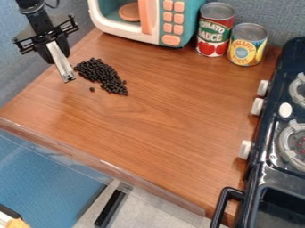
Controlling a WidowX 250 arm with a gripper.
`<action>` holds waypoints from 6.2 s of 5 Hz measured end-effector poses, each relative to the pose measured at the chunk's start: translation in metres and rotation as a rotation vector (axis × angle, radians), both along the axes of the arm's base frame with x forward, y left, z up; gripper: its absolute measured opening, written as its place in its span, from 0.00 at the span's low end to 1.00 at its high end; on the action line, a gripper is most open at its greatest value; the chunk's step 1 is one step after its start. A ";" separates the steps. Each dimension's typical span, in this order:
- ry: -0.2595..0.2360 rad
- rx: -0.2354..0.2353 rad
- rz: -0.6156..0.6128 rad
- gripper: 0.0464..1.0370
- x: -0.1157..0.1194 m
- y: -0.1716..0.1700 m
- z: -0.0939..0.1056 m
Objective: Sweep into pile
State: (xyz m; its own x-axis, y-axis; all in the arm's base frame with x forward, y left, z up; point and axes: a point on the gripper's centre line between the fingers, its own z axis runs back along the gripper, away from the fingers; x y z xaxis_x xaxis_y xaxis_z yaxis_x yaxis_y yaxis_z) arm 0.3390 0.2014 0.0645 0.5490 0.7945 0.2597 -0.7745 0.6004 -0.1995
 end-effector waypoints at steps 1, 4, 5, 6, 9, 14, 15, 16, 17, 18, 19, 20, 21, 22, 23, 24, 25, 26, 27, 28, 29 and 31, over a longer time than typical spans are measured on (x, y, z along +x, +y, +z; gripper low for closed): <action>-0.002 0.051 -0.100 0.33 0.002 0.003 0.001; 0.184 0.070 -0.297 0.33 0.009 0.006 -0.022; 0.190 0.080 -0.375 0.33 0.011 0.007 -0.018; 0.174 0.113 -0.446 0.34 0.014 0.010 -0.017; 0.154 0.180 -0.575 0.33 0.017 0.031 -0.030; 0.230 0.207 -0.637 0.33 0.026 0.023 -0.041; 0.229 0.208 -0.645 0.33 0.027 0.020 -0.042; 0.218 0.219 -0.656 0.33 0.027 0.014 -0.043; 0.203 0.212 -0.668 0.33 0.025 0.008 -0.044; 0.195 0.201 -0.694 0.33 0.024 0.004 -0.044; 0.195 0.192 -0.704 0.33 0.022 0.001 -0.045; 0.194 0.169 -0.730 0.33 0.018 -0.010 -0.049; 0.186 0.177 -0.765 0.33 0.025 -0.024 -0.049; 0.204 0.173 -0.752 0.33 0.028 -0.021 -0.049; 0.216 0.172 -0.735 0.33 0.035 -0.020 -0.051; 0.246 0.145 -0.706 0.33 0.040 -0.018 -0.052; 0.251 0.142 -0.711 0.33 0.040 -0.020 -0.053; 0.262 0.126 -0.721 0.33 0.040 -0.023 -0.054; 0.263 0.129 -0.734 0.33 0.040 -0.026 -0.054; 0.255 0.134 -0.755 0.33 0.039 -0.031 -0.054; 0.251 0.130 -0.780 0.33 0.039 -0.043 -0.054; 0.243 0.108 -0.801 0.33 0.039 -0.059 -0.053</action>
State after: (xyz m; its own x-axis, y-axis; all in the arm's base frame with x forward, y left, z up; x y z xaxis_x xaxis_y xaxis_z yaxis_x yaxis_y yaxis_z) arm 0.3776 0.1421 0.0113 0.9864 0.1191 0.1135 -0.1208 0.9927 0.0074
